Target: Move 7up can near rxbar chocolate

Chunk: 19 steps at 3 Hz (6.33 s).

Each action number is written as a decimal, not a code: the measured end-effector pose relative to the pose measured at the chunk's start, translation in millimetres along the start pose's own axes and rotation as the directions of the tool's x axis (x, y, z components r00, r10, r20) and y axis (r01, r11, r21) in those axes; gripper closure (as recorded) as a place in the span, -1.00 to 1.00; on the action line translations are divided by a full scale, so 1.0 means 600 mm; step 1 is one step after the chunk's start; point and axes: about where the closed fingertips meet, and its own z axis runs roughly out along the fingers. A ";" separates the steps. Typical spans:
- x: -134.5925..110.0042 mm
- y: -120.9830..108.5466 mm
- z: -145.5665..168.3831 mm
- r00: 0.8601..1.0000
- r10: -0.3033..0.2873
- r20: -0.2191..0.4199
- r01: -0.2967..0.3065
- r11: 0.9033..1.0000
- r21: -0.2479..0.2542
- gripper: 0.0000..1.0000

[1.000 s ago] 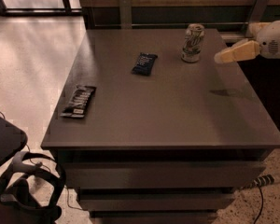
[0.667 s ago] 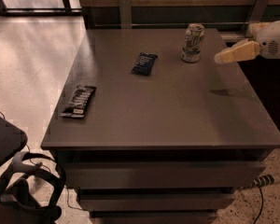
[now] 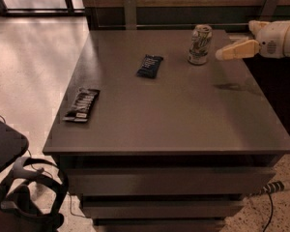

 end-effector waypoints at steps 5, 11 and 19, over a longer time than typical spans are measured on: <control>-0.018 0.016 0.168 0.983 0.071 0.169 -0.044 0.987 -0.154 -1.00; -0.026 0.036 0.188 0.983 0.074 0.168 -0.042 0.982 -0.184 1.00; -0.169 0.520 0.162 0.963 0.150 0.222 -0.075 0.946 -0.316 1.00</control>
Offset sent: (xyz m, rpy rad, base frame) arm 0.0745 0.0319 -0.0101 0.1442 -0.1046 0.1166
